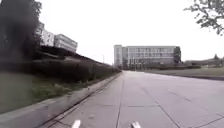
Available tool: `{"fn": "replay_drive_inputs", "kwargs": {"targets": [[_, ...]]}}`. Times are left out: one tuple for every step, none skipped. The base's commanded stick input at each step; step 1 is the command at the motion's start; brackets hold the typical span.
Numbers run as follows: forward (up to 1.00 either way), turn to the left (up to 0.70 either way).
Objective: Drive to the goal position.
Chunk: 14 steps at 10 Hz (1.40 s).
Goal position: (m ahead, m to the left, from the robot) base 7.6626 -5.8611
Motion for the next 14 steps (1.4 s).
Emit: {"fn": "replay_drive_inputs", "kwargs": {"targets": [[0.70, -0.14], [0.70, -0.14], [0.70, -0.14], [0.70, -0.14], [0.70, -0.14], [0.70, -0.14], [0.70, -0.14], [0.70, 0.00], [0.70, 0.00], [0.70, 0.00], [0.70, 0.00], [0.70, 0.00], [0.70, 0.00], [0.70, 0.00]]}}
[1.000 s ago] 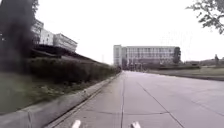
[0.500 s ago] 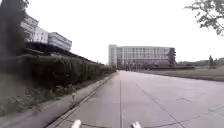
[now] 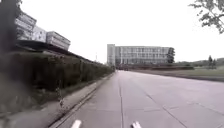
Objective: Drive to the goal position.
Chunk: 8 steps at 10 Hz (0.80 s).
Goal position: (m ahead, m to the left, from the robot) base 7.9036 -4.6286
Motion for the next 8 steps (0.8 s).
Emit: {"fn": "replay_drive_inputs", "kwargs": {"targets": [[0.70, 0.00], [0.70, 0.00], [0.70, 0.00], [0.70, 0.00], [0.70, 0.00], [0.70, 0.00], [0.70, 0.00], [0.70, 0.00]]}}
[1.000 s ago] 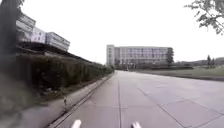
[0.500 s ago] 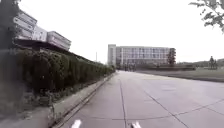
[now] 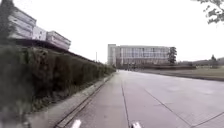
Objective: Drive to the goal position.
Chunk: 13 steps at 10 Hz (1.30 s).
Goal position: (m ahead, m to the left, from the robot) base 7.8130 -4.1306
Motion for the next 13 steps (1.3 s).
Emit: {"fn": "replay_drive_inputs", "kwargs": {"targets": [[0.70, 0.00], [0.70, 0.00], [0.70, 0.00], [0.70, 0.00], [0.70, 0.00], [0.70, 0.00], [0.70, 0.00], [0.70, 0.00], [0.70, 0.00], [0.70, -0.04], [0.70, -0.14], [0.70, -0.14], [0.70, -0.14]]}}
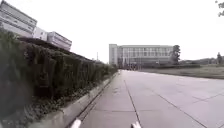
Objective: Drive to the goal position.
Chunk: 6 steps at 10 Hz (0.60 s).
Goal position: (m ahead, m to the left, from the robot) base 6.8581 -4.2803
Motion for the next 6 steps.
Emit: {"fn": "replay_drive_inputs", "kwargs": {"targets": [[0.70, -0.14], [0.70, -0.14], [0.70, -0.14], [0.70, 0.00], [0.70, 0.00], [0.70, 0.00]]}}
